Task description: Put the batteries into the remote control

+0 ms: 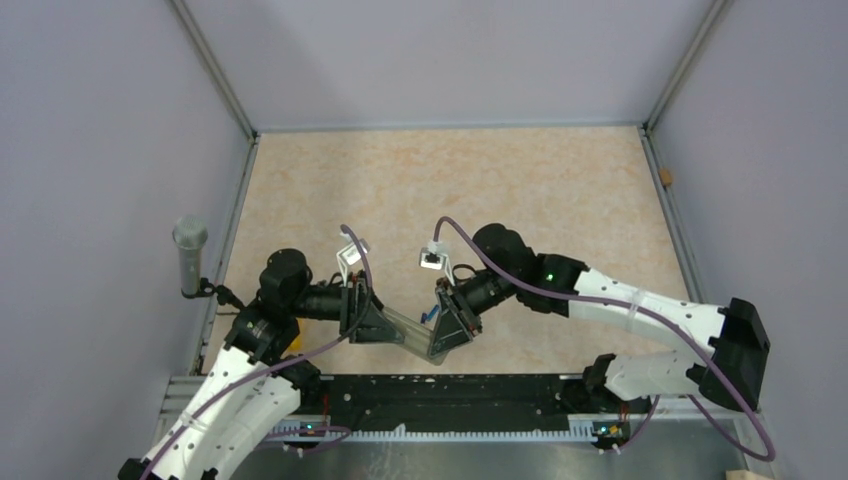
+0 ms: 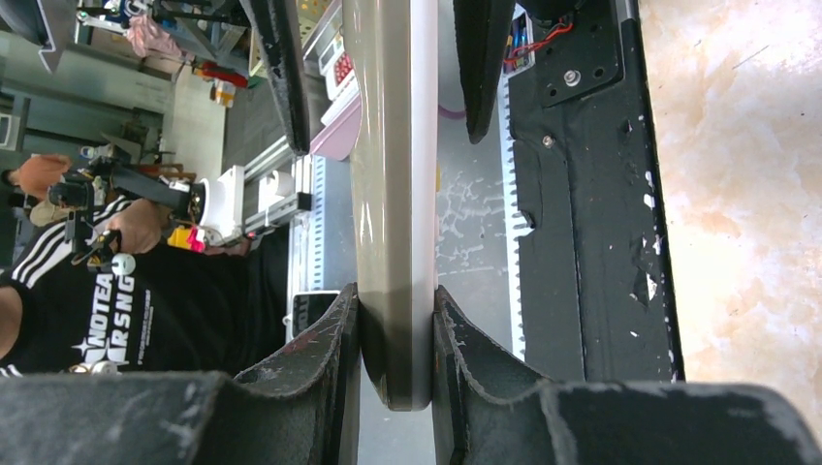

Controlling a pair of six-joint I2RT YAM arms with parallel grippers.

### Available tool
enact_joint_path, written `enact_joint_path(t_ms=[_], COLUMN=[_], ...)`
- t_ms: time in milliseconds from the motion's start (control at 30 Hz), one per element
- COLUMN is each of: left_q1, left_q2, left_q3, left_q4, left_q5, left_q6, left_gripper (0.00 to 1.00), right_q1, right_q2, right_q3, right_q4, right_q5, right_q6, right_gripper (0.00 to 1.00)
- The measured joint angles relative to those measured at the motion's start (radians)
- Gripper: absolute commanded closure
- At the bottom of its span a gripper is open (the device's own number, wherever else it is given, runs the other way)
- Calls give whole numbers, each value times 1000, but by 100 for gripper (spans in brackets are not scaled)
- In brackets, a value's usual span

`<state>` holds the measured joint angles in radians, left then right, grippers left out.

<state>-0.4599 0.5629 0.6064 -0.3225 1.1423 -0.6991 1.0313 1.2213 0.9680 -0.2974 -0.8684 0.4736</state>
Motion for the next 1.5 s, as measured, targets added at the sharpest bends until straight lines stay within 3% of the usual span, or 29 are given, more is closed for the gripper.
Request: enact_joint_path(t_ms=[233,467,567,733,867,1133,1500], left_q1=[0,-4,-4,-4,-5,-5,-5], left_q2=[1,0,1,0,-3,-38,-61], left_q3=[0,1,1,0,-10,-21,-102], left_q4=[0,8,8,15,26,22,34], left_q5=[-7,1,-3,-19,-86,-240,-440], left_q6=[0,14,14,12,-12,-30,-102], left_gripper=[61,100,100,100,100,100,100], right_q1=[0,-1,-2,-2,-2,-2,-2], right_q2=[-23,-24,-24,-26,-51,-182,-355], right_q3=[-13,-26,-26,-26,-34,-80,-179], right_q4=[3,19,20,13,-16,-90,-57], right_q5=[3,0,0,18,108,325,602], right_q6=[1,2,2,-2,-6,18,163], right_gripper=[100,100,94,56,42,35,38])
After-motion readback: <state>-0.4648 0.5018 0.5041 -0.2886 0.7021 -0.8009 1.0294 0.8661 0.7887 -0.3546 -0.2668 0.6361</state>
